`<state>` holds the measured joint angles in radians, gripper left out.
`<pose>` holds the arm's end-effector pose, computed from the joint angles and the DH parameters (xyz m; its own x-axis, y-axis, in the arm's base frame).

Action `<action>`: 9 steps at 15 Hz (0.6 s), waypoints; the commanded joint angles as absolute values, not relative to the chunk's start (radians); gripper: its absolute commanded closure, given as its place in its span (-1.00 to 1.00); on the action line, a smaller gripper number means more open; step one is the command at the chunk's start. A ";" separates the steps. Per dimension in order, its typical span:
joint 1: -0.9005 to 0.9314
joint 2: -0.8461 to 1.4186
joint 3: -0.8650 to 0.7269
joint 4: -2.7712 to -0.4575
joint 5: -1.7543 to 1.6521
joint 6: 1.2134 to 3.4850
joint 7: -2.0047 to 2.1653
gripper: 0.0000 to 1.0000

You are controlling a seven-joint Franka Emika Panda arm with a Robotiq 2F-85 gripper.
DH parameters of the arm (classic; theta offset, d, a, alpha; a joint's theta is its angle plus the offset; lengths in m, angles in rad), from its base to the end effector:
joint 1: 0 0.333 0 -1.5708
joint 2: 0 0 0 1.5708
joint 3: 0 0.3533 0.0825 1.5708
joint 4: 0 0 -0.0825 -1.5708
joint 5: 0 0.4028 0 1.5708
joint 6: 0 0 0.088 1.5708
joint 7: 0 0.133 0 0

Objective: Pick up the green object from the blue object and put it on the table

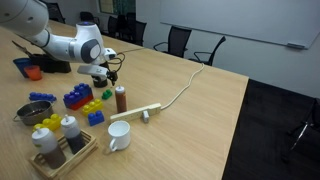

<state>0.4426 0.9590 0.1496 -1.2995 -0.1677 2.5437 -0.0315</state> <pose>0.7011 0.4313 0.1791 0.7498 0.5939 0.2918 0.6166 -0.7871 0.0175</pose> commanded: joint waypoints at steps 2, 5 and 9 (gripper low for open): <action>0.444 0.847 0.139 -1.389 -0.174 2.534 -0.010 -1.00; 0.443 0.870 0.148 -1.341 -0.169 2.536 -0.010 -1.00; 0.442 0.847 0.147 -1.380 -0.170 2.537 -0.004 -1.00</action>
<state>0.4425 0.8436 0.1457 -1.3865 -0.1676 2.5400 -0.0054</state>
